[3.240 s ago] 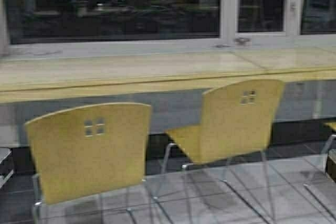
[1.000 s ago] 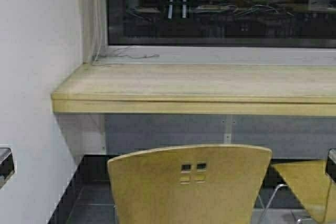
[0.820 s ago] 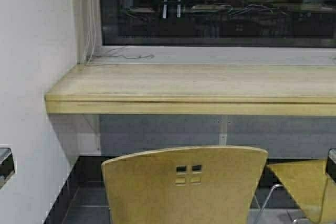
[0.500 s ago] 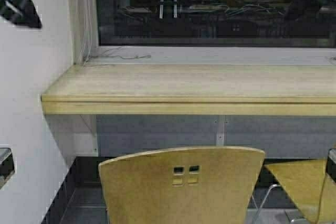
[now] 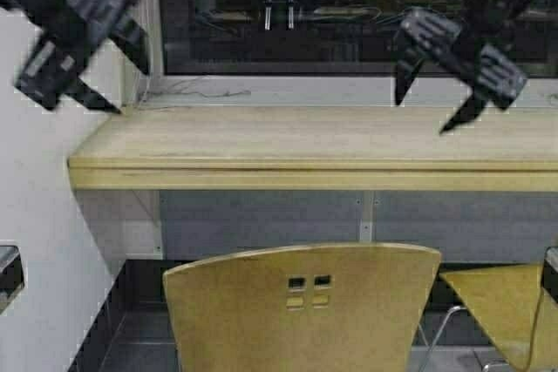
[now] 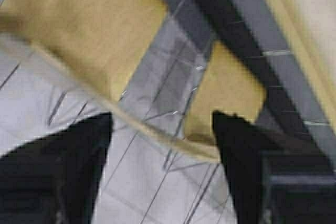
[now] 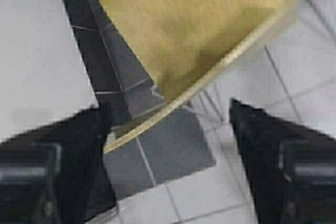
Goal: Push the chairs under the table
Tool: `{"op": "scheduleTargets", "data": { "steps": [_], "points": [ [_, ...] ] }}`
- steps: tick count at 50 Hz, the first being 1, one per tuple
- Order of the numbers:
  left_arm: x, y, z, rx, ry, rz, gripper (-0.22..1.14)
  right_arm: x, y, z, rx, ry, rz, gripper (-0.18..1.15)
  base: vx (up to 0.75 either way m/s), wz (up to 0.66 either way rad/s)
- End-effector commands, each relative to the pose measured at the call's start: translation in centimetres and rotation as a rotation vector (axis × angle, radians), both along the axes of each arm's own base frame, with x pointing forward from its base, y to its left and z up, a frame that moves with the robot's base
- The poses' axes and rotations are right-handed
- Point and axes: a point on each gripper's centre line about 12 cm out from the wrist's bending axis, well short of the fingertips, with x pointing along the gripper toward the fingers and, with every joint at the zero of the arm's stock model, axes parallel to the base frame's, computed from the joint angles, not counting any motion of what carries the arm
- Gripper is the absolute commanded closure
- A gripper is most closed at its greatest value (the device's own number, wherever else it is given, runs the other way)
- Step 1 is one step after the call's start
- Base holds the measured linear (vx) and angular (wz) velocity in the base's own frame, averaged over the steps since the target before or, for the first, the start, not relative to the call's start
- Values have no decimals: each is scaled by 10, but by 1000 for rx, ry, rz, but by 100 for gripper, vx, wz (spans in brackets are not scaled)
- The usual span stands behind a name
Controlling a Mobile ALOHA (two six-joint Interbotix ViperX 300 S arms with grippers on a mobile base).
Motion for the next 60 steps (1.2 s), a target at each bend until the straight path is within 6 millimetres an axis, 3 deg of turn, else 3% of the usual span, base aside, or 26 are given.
{"op": "scheduleTargets", "data": {
  "steps": [1,12,21,32,60],
  "points": [
    [11,-11,-27,-54,110,95,0,1,-2,-6,110,68,-138,-2,2,-1],
    [31,-59,-64,-114,226,136,0,4,-1,-33,234,169,-341,-2,1,-1],
    [45,-83,-87,-201,291,254,0,19,0,-47,248,179,-388,-2,0,0],
    [50,-84,-106,-196,310,309,0,39,6,-60,249,191,-391,-2,1,1],
    [71,-104,-145,-193,375,325,0,62,14,-108,218,271,-378,-2,0,0]
  ]
}}
